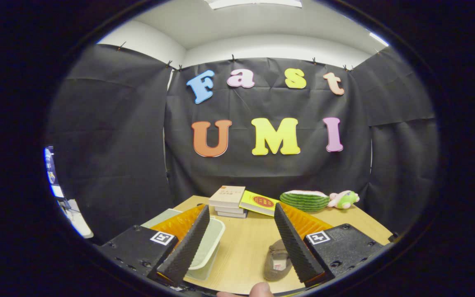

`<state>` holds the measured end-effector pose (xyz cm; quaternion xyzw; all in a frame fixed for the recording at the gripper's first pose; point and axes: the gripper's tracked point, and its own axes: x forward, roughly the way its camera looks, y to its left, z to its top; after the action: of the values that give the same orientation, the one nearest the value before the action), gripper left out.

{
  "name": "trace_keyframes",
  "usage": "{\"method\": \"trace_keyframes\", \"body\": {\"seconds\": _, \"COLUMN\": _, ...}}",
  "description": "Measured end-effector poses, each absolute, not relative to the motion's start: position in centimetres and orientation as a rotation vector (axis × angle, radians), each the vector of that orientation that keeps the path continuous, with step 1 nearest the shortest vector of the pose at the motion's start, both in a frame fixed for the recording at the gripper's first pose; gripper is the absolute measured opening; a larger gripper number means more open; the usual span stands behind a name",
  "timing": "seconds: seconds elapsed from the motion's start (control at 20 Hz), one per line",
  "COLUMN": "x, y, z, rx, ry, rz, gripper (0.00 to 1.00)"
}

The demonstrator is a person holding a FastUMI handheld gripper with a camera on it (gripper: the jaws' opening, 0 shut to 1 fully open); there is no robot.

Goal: Open the storage box then place both shoes into the box .Put the left shoe in first, then the right shoe, with the right side of both shoes facing outward in a uniform manner.

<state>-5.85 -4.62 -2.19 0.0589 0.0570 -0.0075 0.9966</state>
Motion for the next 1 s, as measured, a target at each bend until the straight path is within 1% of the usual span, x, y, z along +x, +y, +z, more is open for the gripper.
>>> {"method": "trace_keyframes", "body": {"seconds": 0.4, "x": -5.5, "y": -3.0, "z": -2.7, "rx": 0.094, "ry": 0.129, "rz": 0.007, "gripper": 1.00}}
{"method": "trace_keyframes", "body": {"seconds": 0.85, "x": -5.1, "y": -5.0, "z": -2.9, "rx": 0.099, "ry": 0.120, "rz": 0.008, "gripper": 1.00}}
{"method": "trace_keyframes", "body": {"seconds": 1.0, "x": -5.0, "y": -5.7, "z": -4.0, "rx": 0.127, "ry": 0.149, "rz": 0.045, "gripper": 1.00}}
